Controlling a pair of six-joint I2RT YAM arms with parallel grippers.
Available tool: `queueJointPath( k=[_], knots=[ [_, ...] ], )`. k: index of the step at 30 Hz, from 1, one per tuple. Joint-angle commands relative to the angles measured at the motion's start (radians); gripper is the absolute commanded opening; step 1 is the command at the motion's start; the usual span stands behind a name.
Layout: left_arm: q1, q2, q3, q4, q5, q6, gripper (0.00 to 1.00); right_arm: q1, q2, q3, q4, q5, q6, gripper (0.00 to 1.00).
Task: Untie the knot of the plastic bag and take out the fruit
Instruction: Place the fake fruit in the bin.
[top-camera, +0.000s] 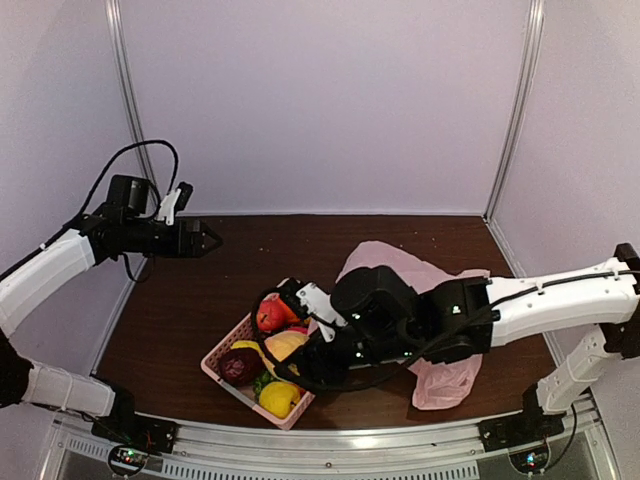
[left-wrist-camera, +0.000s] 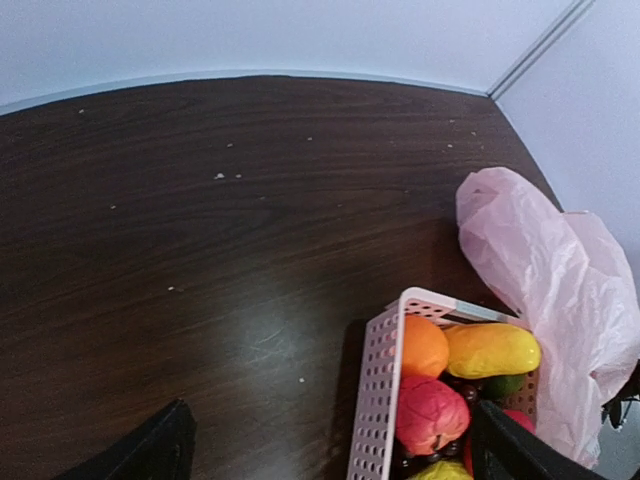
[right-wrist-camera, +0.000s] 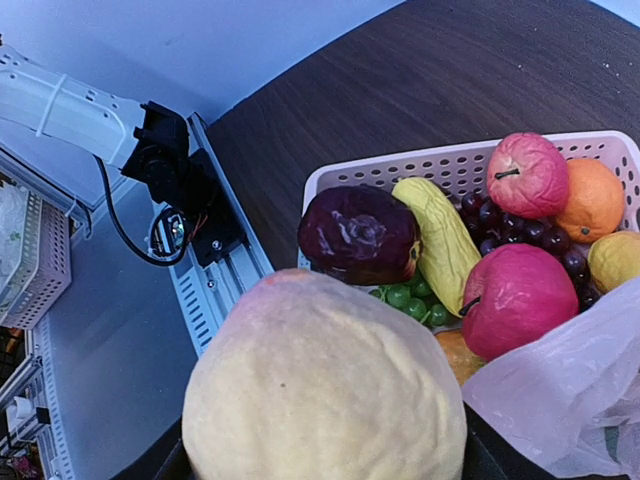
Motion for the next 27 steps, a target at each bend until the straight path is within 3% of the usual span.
queueJointPath(
  k=[1, 9, 27],
  knots=[
    [0.091, -0.041, -0.066, 0.012, -0.032, 0.088, 0.97, 0.037, 0.130, 0.107, -0.059, 0.097, 0.021, 0.56],
    [0.093, -0.110, -0.145, 0.033, -0.217, 0.147, 0.97, 0.038, 0.312, 0.271, -0.199, 0.207, 0.112, 0.56],
    [0.093, -0.100, -0.166, 0.060, -0.169, 0.121, 0.97, 0.008, 0.402, 0.318, -0.265, 0.265, 0.210, 0.64]
  ],
)
